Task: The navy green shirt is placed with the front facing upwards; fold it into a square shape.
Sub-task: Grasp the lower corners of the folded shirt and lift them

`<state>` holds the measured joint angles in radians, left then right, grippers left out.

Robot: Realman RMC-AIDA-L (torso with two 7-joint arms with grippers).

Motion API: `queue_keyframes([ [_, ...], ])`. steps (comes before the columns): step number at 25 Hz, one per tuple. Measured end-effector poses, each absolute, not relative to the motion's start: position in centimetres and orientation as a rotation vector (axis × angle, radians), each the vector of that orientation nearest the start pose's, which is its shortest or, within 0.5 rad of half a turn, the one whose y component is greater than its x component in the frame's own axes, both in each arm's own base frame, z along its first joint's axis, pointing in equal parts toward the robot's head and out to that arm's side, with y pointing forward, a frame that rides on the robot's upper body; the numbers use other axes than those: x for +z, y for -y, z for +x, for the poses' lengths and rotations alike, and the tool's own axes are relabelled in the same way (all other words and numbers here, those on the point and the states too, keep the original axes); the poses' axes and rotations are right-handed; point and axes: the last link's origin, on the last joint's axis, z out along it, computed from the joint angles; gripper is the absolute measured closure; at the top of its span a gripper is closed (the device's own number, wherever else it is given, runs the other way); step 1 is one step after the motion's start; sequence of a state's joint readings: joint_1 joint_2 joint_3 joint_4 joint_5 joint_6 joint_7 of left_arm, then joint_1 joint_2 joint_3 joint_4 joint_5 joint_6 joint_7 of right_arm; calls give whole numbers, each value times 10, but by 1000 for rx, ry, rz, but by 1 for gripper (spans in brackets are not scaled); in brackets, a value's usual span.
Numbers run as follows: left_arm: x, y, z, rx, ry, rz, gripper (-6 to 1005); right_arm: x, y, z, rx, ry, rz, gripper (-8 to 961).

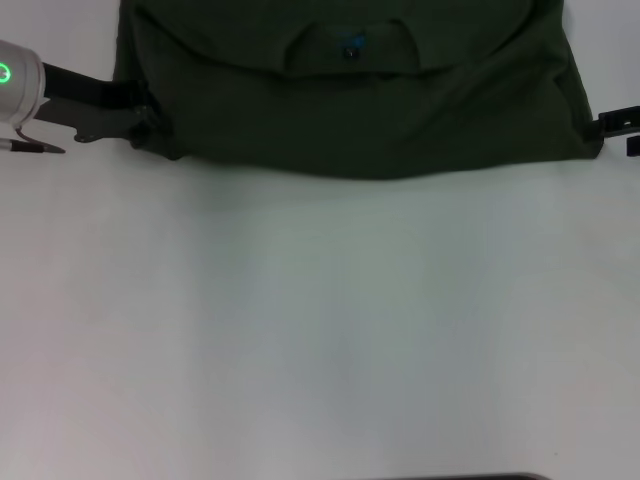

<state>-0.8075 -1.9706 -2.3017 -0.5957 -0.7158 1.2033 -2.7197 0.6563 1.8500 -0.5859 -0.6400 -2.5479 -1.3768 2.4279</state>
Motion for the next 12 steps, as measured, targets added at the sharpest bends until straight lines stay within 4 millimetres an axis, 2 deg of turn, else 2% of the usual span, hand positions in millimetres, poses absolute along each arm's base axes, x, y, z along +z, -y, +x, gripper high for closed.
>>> queue_keyframes([
  [6,12,-419,-254,-171,1861,-2045,949,90,-379,336,132,-1750,-2019,55],
  [12,11,-418,-255,-174,1863,-2042,949,77,-381,334,152,-1752,-2006,56],
])
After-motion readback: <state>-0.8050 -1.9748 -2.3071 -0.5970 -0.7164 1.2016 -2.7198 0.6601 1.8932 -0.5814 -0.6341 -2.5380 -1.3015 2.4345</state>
